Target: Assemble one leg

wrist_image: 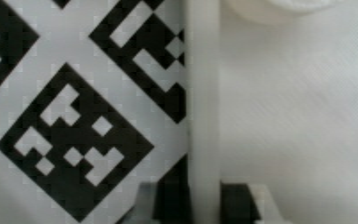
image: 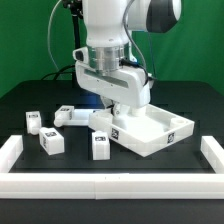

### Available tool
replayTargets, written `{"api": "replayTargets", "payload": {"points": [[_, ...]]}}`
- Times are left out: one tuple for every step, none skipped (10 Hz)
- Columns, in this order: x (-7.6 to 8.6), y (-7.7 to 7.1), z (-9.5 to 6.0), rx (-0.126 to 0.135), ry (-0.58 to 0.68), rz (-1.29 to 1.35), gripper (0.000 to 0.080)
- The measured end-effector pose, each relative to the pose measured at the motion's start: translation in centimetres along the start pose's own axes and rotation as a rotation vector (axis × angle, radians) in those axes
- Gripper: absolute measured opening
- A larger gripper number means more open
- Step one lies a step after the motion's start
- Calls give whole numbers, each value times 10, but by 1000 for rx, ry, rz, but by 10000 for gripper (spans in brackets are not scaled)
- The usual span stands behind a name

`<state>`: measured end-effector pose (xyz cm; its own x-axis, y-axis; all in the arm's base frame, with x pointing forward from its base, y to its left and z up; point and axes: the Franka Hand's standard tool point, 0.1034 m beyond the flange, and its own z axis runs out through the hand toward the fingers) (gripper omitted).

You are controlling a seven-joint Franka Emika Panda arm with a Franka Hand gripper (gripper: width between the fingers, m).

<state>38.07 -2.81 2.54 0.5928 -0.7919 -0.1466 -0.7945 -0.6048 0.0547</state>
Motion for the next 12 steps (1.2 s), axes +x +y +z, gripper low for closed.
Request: {"api": "replayTargets", "payload": {"points": [[1,4,0,26,-42,128,57],[5,4,0,44,-51,180,57],[6,4,2,44,-35,182,57],[5,4,2,44,-36,180,57],[6,4,2,44,-36,180,57],[6,4,2,44,-36,180,57],[6,4,2,44,-36,180,57],[5,3,2,43,-40,198,57],[7,-3,0,42,-58,282,57],[11,-10,-2,50,-55,340,57],[9,-16,-1,48,-55,405,57],[7,-26,1,54,-44,460,57]]}}
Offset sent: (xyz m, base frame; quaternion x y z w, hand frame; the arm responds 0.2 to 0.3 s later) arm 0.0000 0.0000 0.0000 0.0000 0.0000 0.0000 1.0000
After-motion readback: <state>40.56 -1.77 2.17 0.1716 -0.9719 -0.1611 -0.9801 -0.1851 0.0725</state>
